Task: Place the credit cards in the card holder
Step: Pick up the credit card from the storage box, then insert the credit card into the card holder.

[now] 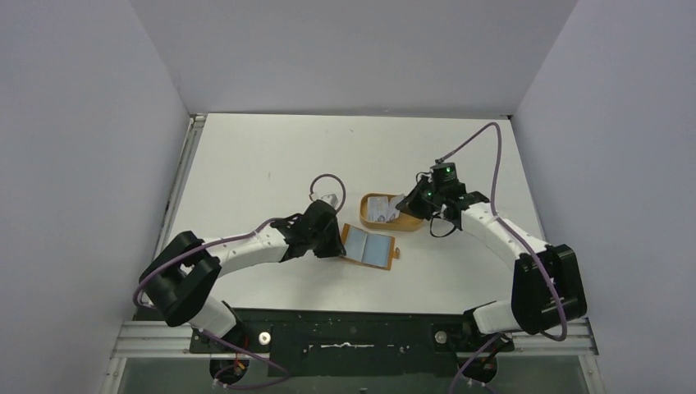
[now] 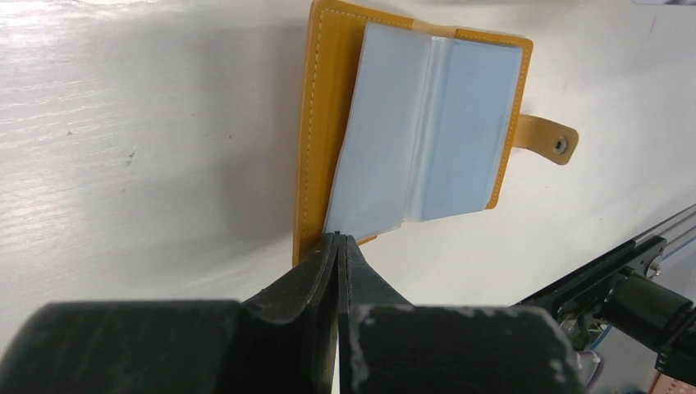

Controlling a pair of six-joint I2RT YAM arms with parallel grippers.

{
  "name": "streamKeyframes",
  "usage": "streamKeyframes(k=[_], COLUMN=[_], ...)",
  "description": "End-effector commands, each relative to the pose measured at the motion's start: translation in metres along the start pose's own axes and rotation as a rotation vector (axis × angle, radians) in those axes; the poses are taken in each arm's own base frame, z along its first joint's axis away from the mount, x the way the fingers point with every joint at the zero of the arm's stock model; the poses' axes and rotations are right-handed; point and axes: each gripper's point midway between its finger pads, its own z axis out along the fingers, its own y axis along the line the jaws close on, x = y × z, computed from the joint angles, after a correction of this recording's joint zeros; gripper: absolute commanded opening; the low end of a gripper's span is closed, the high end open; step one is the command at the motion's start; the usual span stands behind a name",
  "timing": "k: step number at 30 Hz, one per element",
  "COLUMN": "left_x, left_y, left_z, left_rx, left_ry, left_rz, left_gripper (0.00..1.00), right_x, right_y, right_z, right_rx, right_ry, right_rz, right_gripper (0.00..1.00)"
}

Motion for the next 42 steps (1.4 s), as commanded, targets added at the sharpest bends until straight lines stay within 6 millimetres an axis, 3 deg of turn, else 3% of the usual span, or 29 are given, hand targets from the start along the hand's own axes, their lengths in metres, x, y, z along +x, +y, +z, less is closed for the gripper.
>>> streamKeyframes(k=[1,8,18,25,28,31,36,42], left_x=[-0.025,-0.032,-0.038,-0.044,-0.047,-0.05,-0.046,-0.039], left_y=[-0.022,-0.03,-0.03,-0.017,-0.008,-0.013,-0.02,-0.017], left_z=[-0.019,-0.034,-0.052,-0.07,-0.072,-0.068,-0.052,-0.034], left_rx=[0.052,0.074,0.078,0.062,0.064,0.141,0.206,0.198], left_ry=[-0.083,-0.111,-0.148,-0.209,-0.23,-0.215,-0.143,-0.101], left_rz=[0.025,0.035,0.033,0.003,-0.015,-0.009,0.023,0.024], left_gripper=[0.0,0.08,0.18,0.46,0.6,0.7,0.72,0.67], right_x=[-0.016,-0.012,-0.006,-0.001,0.01,0.031,0.076,0.099], right_y=[0.032,0.047,0.06,0.08,0.086,0.091,0.08,0.057], right_z=[-0.042,-0.071,-0.085,-0.096,-0.097,-0.098,-0.085,-0.058], right_rx=[-0.027,-0.082,-0.148,-0.283,-0.323,-0.338,-0.268,-0.239], right_ry=[-0.04,-0.038,-0.016,0.006,0.038,0.053,0.069,0.085], right_rz=[0.116,0.207,0.232,0.155,0.068,-0.116,-0.374,-0.333], right_gripper=[0.0,0.0,0.0,0.0,0.0,0.0,0.0,0.0])
